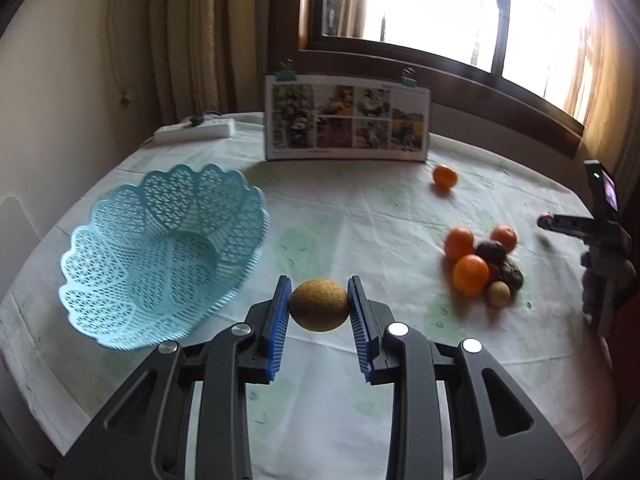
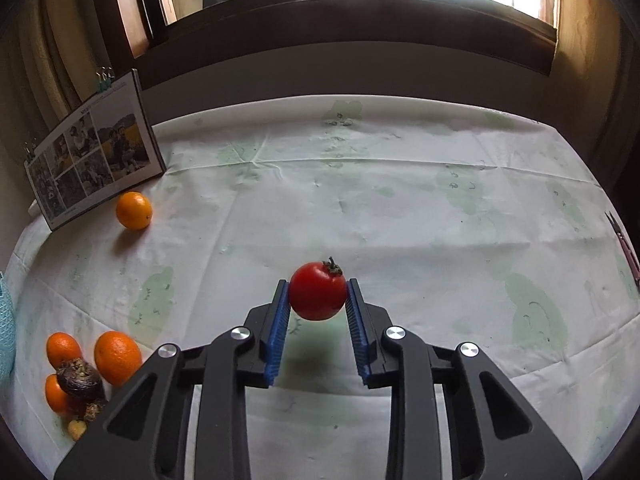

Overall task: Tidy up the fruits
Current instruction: 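Carry both fruits to the blue basket and open both tools to drop them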

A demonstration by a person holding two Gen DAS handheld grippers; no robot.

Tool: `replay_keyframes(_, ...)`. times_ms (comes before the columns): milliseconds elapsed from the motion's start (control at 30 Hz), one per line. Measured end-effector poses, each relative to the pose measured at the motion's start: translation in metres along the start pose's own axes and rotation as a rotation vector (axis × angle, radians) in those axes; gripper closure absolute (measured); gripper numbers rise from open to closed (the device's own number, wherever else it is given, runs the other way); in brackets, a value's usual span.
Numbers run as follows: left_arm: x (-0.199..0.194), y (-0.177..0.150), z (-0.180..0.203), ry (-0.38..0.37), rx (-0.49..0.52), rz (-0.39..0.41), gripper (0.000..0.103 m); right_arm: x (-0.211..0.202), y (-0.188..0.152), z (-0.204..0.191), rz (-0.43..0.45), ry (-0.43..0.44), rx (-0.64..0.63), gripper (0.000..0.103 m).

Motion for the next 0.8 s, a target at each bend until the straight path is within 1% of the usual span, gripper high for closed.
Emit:
replay_keyframes(133, 0.0, 0.011, -0.035, 0.056, -0.06, 0.028, 0.073, -0.019, -0.001, -0.032, 0.029, 0.06, -0.039, 0.075)
replay_keyframes(233, 0.002, 0.014, -0.061, 0.09, -0.103, 0.032, 0.073, -0.032, -0.003, -0.064, 0.047, 0.116, -0.072, 0.074)
replay_keyframes(333, 0.009, 0.014, -0.085, 0.142, -0.122, 0.024, 0.073, -0.044, -0.006, -0.101, 0.055, 0.178, -0.113, 0.074)
replay_keyframes(500, 0.018, 0.01, -0.11, 0.175, -0.153, 0.002, 0.073, -0.062, -0.017, -0.167, 0.06, 0.284, -0.194, 0.074)
replay_keyframes(600, 0.02, 0.005, -0.118, 0.173, -0.17, -0.013, 0.071, -0.07, -0.027, -0.207, 0.05, 0.345, -0.246, 0.074)
replay_keyframes(633, 0.02, 0.003, -0.121, 0.172, -0.179, -0.016, 0.066, -0.073, -0.031, -0.22, 0.045, 0.366, -0.261, 0.075)
replay_keyframes(667, 0.019, 0.002, -0.123, 0.172, -0.185, -0.015, 0.055, -0.075, -0.034, -0.233, 0.039, 0.389, -0.276, 0.074)
replay_keyframes(733, 0.014, 0.001, -0.127, 0.178, -0.193, 0.0, 0.046, -0.081, -0.042, -0.258, 0.031, 0.428, -0.307, 0.074)
replay_keyframes(800, 0.01, 0.0, -0.132, 0.184, -0.199, 0.012, 0.046, -0.087, -0.052, -0.283, 0.023, 0.465, -0.341, 0.074)
Point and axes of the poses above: each gripper's, at about its wrist camera, not at the fingertips, and x roughly the way its jaws point, z to its right, y to its top, the point moved 8 cm from there along x, roughly the way its jaws point, and after that the axes turned 5 degrees about -z, right-handed, at the moved point
